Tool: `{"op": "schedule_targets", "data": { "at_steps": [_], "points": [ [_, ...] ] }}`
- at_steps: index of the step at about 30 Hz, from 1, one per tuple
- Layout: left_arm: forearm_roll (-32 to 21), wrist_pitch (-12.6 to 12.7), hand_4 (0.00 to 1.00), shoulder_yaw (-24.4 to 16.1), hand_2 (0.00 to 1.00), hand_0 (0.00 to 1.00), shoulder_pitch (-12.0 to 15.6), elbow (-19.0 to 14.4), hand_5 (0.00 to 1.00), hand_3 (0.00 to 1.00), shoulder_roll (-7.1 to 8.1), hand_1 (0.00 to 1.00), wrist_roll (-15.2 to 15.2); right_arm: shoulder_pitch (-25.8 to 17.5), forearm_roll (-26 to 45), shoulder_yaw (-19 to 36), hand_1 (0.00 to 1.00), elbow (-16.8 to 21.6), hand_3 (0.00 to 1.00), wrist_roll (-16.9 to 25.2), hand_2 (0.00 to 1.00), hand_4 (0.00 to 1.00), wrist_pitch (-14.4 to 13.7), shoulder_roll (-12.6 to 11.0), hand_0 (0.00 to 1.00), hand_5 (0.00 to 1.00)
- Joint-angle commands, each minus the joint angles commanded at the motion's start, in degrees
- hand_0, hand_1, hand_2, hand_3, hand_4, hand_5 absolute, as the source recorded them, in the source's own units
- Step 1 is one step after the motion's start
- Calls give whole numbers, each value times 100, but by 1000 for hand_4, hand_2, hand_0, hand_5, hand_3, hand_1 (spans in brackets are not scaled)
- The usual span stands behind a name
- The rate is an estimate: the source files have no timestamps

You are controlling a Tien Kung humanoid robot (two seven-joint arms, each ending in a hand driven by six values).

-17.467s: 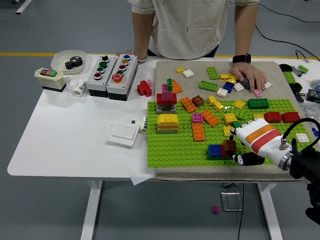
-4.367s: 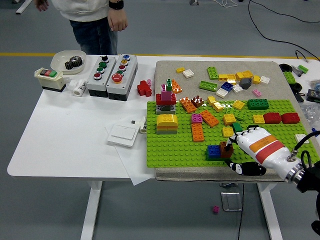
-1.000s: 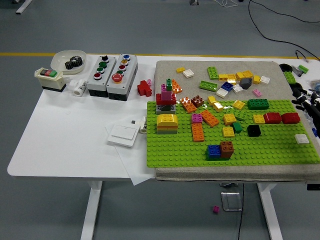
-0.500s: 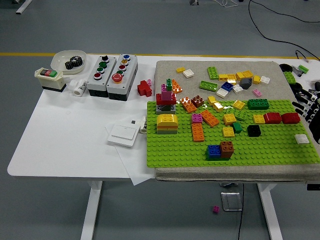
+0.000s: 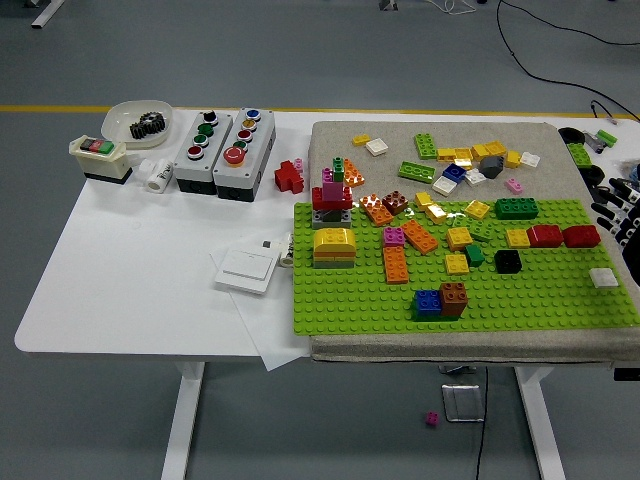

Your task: Pick up the brick,pile it on top of brick,press brick,pick up the brick,pile it on top of brick,press brick

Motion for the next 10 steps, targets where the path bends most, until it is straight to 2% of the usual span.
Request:
{"op": "schedule_targets", "data": {
  "at_steps": [10],
  "points": [
    [-10, -5, 642, 10, 709, 753, -23, -6, 665, 588, 2, 730, -4, 2, 19, 10, 845, -6, 908, -40, 877, 998, 5, -9, 964, 998]
  ]
}}
